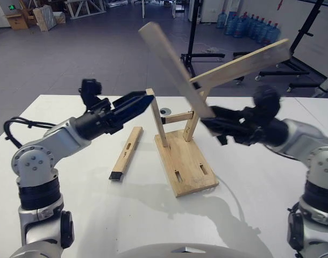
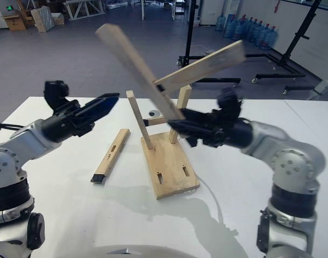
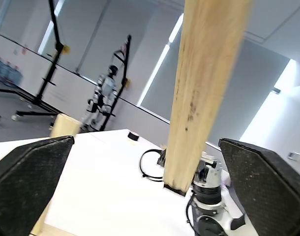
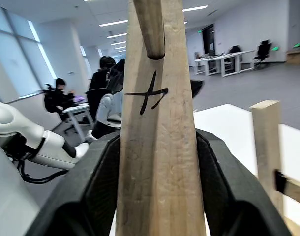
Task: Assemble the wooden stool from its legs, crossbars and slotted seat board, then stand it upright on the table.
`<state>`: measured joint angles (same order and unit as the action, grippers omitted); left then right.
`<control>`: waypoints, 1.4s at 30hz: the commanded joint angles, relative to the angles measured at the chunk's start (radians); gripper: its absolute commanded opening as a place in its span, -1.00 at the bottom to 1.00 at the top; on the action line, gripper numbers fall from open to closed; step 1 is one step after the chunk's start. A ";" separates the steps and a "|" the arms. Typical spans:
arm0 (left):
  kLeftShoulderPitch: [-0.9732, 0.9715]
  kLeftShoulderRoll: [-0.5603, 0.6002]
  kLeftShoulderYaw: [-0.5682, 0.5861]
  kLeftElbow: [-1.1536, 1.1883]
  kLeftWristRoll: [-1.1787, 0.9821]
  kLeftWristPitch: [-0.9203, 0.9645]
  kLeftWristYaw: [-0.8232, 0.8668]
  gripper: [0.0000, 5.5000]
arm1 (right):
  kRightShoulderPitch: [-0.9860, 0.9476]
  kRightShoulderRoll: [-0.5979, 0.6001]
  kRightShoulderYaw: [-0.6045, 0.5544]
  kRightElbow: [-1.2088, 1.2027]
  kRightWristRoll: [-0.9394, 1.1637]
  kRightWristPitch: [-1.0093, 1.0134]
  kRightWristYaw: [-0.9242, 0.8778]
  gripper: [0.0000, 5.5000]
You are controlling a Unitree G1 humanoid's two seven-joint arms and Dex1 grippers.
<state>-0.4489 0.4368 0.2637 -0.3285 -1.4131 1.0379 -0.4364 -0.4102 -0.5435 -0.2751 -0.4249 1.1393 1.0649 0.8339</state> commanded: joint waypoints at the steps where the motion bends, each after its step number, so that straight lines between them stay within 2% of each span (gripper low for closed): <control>1: -0.032 -0.034 -0.047 0.011 -0.013 -0.019 0.015 0.96 | 0.024 0.063 0.078 -0.033 0.025 -0.013 -0.063 -0.26; 9: -0.076 -0.025 0.012 0.050 -0.364 -0.085 0.160 0.96 | 0.056 0.064 0.103 -0.036 0.060 -0.032 -0.103 -0.26; 14: -0.094 -0.009 -0.028 0.089 -0.534 -0.114 0.258 0.96 | 0.062 0.057 0.129 -0.038 0.070 -0.033 -0.092 -0.26; 26: -0.082 0.041 -0.081 0.118 -0.550 -0.085 0.267 0.96 | 0.044 0.086 0.158 -0.041 0.117 -0.040 -0.150 -0.26; 42: -0.073 0.047 -0.113 0.109 -0.534 -0.113 0.283 0.11 | 0.058 0.080 0.185 -0.045 0.143 -0.053 -0.202 -0.26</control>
<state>-0.5214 0.4785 0.1622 -0.2118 -1.9542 0.9325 -0.1606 -0.3452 -0.4564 -0.0909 -0.4567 1.2750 1.0235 0.6376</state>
